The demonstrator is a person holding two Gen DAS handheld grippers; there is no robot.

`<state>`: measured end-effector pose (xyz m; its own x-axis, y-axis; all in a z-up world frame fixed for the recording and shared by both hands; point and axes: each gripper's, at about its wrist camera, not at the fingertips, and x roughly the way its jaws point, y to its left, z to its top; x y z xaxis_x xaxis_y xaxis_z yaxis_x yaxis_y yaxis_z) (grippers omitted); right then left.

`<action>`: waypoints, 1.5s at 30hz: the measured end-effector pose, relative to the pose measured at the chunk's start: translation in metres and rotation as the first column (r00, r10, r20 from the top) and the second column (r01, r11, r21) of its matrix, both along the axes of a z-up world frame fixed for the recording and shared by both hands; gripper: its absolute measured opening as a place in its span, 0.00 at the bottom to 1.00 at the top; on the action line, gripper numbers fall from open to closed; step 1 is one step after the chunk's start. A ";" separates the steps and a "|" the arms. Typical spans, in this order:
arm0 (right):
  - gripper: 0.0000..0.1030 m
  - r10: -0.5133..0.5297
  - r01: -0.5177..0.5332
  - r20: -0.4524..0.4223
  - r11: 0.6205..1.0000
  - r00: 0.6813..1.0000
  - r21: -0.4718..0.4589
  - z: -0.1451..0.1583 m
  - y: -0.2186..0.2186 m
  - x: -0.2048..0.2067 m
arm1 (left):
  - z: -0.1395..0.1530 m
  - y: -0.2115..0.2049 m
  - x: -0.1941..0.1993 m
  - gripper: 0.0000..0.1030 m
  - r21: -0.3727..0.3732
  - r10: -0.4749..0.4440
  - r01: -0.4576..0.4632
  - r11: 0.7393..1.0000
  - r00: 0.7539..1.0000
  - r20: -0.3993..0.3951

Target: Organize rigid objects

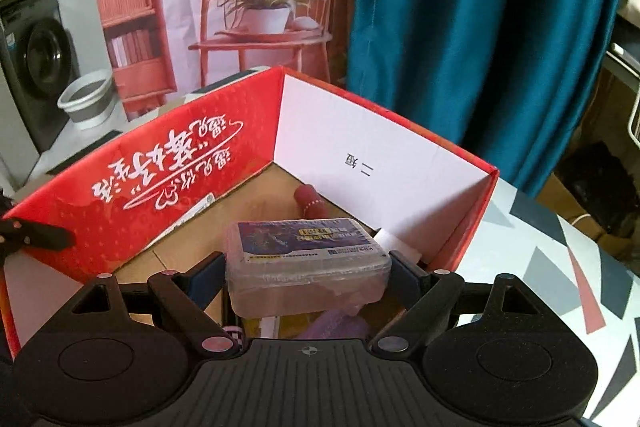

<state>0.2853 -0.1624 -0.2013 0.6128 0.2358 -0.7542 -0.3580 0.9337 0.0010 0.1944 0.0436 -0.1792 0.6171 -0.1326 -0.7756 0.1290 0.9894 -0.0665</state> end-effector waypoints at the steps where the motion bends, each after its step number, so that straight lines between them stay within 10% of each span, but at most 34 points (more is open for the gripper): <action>1: 0.80 0.005 -0.005 -0.002 1.000 1.000 -0.008 0.000 0.001 -0.001 | 0.000 0.000 0.000 0.10 0.000 0.000 0.000 1.000 1.000 0.000; 12: 0.81 0.044 -0.044 -0.007 0.997 0.999 -0.062 0.002 0.002 -0.007 | 0.000 0.000 0.001 0.10 -0.003 0.001 -0.001 1.000 1.000 -0.003; 21: 0.99 -0.057 0.057 0.031 0.998 0.998 0.021 0.031 -0.012 -0.028 | 0.019 0.000 0.001 0.12 -0.032 0.025 -0.023 0.999 0.999 0.047; 31: 1.00 -0.278 0.262 0.106 0.955 0.955 0.143 0.082 -0.042 -0.080 | 0.075 -0.012 -0.020 0.99 -0.032 0.026 -0.019 0.999 0.975 0.221; 45: 1.00 -0.500 0.471 0.251 0.865 0.829 0.171 0.160 -0.030 -0.193 | 0.141 -0.044 -0.087 1.00 0.067 0.005 -0.034 0.997 0.921 0.391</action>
<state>0.0922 -0.1923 -0.0413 0.8470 -0.0851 -0.5248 0.1429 0.9872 0.0705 0.1078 -0.0005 -0.0379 0.8745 -0.0713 -0.4798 0.1113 0.9922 0.0554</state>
